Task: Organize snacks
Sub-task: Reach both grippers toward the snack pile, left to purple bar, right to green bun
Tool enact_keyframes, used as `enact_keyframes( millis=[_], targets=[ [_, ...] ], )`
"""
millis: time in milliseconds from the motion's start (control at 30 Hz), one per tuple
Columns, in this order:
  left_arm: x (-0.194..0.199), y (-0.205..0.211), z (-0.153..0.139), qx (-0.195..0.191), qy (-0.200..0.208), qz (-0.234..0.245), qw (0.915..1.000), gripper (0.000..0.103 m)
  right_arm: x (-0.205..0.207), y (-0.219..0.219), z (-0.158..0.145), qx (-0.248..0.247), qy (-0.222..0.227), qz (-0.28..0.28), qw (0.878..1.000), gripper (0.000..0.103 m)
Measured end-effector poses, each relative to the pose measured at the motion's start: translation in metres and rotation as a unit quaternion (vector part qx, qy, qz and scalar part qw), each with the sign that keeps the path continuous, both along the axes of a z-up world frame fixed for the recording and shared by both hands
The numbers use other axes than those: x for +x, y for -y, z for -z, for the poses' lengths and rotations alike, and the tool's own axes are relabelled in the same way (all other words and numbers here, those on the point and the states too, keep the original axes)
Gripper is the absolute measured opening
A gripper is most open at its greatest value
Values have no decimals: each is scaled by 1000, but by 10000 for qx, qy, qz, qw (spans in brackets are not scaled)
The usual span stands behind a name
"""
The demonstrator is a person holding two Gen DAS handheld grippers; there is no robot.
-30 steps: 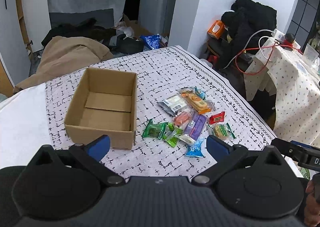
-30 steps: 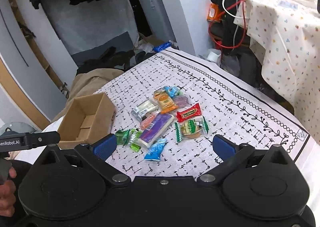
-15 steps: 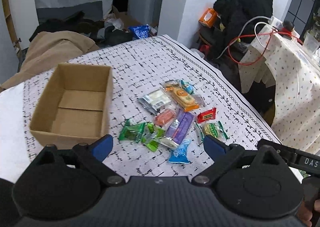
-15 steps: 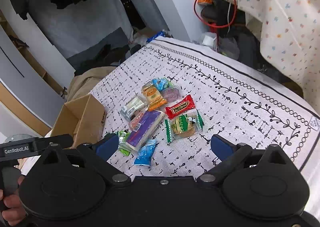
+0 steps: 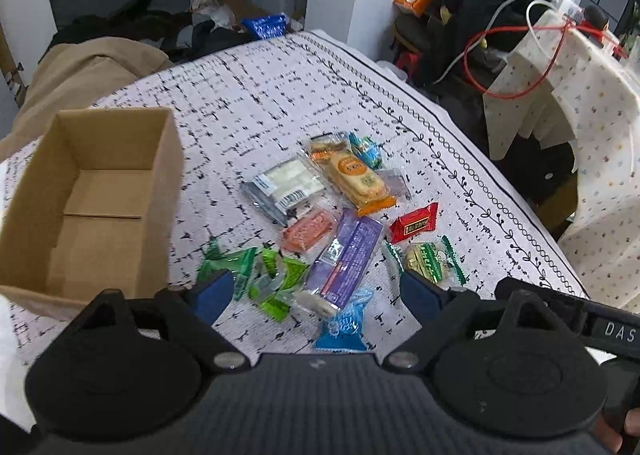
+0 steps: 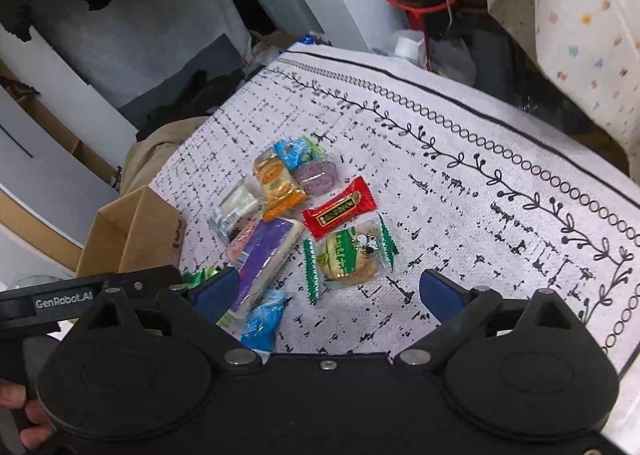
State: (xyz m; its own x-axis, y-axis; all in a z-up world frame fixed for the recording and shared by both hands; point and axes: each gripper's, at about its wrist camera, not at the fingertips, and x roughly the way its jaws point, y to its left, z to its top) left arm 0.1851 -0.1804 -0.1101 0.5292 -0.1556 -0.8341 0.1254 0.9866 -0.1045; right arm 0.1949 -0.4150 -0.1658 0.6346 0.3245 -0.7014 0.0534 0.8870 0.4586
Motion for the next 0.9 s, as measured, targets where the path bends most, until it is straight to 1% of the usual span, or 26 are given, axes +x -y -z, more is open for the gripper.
enact_keyframes(
  millis=[167, 267, 367, 400, 667, 800, 900],
  targets=[
    [22, 13, 18, 0, -203, 44, 9998, 89, 18, -1, 19, 114, -136, 70, 9998, 96],
    [35, 20, 26, 31, -228, 115, 9997, 89, 29, -4, 30, 129, -232, 91, 9996, 96],
    [47, 24, 39, 6, -346, 147, 9993, 88, 38, -5, 41, 105, -282, 110, 9995, 92],
    [50, 25, 44, -5, -391, 129, 9992, 86, 40, -5, 44, 95, -319, 122, 9994, 92],
    [66, 27, 76, -41, -613, 110, 9981, 82, 53, -6, 65, -73, -545, 182, 9983, 85],
    [71, 30, 87, -92, -754, 125, 9970, 75, 55, -10, 67, -298, -502, 112, 9982, 84],
    [72, 32, 95, -12, -783, 171, 9968, 71, 56, -16, 68, -556, -513, 35, 9971, 84]
  ],
)
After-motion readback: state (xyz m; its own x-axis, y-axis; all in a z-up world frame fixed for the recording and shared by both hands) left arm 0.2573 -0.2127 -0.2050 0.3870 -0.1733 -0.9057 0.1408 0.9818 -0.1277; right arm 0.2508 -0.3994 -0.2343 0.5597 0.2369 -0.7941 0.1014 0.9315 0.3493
